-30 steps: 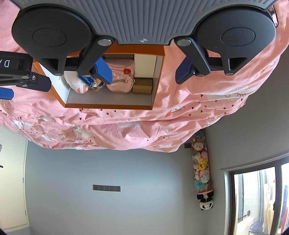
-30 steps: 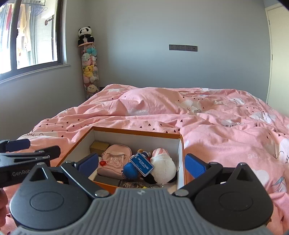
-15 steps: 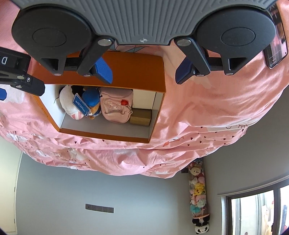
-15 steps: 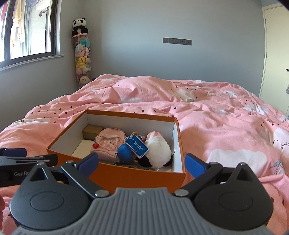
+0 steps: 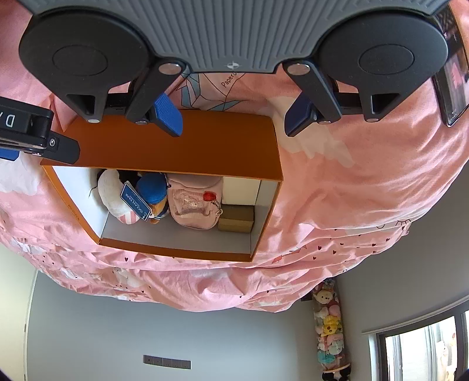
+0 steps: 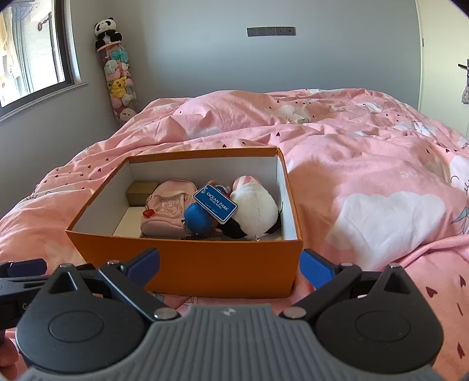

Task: Organize objects

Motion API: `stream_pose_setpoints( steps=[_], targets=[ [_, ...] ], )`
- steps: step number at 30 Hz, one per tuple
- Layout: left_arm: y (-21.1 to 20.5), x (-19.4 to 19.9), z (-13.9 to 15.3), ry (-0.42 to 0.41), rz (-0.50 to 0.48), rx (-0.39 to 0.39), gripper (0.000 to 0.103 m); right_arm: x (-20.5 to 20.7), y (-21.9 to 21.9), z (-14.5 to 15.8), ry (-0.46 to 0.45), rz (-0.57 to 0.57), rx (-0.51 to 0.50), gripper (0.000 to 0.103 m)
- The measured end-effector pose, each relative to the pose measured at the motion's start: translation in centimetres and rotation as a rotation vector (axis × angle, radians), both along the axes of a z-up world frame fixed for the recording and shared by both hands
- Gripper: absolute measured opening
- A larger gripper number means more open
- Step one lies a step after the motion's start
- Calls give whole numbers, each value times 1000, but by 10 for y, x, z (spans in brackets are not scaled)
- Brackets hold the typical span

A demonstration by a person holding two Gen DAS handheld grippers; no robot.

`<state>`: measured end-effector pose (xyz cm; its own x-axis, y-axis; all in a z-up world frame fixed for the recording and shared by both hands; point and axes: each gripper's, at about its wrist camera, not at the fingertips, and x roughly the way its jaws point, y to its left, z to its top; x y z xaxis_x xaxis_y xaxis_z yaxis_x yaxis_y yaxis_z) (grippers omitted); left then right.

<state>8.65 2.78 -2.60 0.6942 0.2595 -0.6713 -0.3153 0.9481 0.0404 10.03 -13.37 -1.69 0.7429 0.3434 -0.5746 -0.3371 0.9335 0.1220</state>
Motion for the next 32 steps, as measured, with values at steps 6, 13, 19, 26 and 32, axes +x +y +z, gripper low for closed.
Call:
stream_pose_setpoints(
  steps=[6, 13, 19, 26, 32],
  targets=[
    [0, 2, -4, 24, -4, 1, 93, 1, 0, -3, 22, 3, 8, 101],
    [-1, 1, -3, 25, -11, 4, 93, 1, 2, -4, 29, 12, 1, 101],
    [-1, 2, -3, 20, -13, 6, 93, 1, 3, -4, 34, 17, -3, 101],
    [-1, 1, -2, 14, -19, 4, 93, 0, 5, -4, 32, 27, -14, 101],
    [-1, 0, 0, 5, -22, 0, 93, 0, 6, -5, 33, 28, -20, 101]
  ],
)
